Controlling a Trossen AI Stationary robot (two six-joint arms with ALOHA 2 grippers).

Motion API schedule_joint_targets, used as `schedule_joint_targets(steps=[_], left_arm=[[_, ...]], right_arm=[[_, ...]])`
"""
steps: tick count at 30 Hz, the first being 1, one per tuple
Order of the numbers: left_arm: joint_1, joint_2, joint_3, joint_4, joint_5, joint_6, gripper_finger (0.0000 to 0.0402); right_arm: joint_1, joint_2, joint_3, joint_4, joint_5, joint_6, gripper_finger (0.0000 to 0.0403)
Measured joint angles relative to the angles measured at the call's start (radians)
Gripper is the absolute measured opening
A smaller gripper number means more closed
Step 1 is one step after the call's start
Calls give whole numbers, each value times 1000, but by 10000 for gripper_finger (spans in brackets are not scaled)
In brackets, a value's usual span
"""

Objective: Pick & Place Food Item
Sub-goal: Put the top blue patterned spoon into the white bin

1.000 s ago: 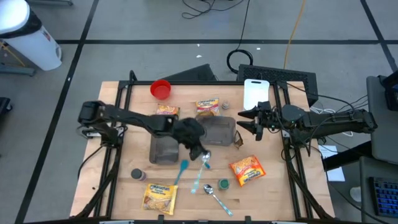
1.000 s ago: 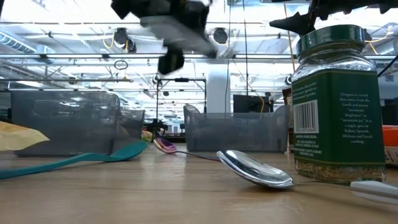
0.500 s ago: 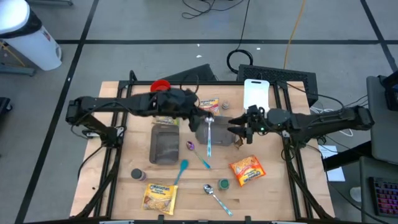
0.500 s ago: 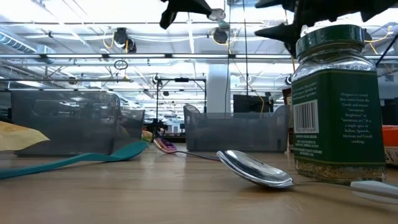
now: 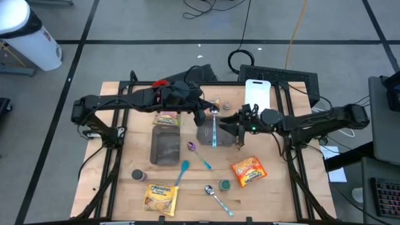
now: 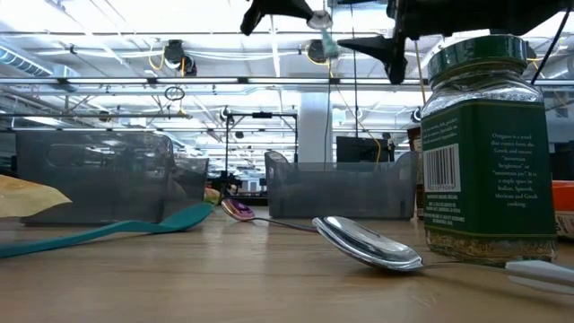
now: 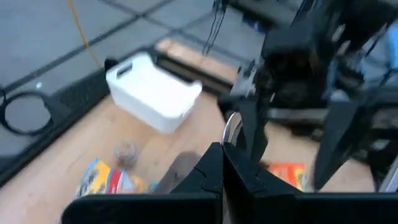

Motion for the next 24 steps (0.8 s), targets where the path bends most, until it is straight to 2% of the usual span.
schedule_joint_targets(steps=[9, 13, 17, 24], left_arm=[[-18, 39, -1, 47, 10, 2, 0], [-18, 38, 0, 66, 3, 8, 0], [-18, 38, 0, 68, 3, 8, 0], [-19, 38, 0, 71, 2, 8, 0]], right_arm=[[-19, 60, 0, 50, -5, 64, 248], [-19, 61, 0, 56, -32, 75, 232], [-19, 61, 0, 54, -32, 73, 194], [-19, 61, 0, 53, -59, 67, 96]])
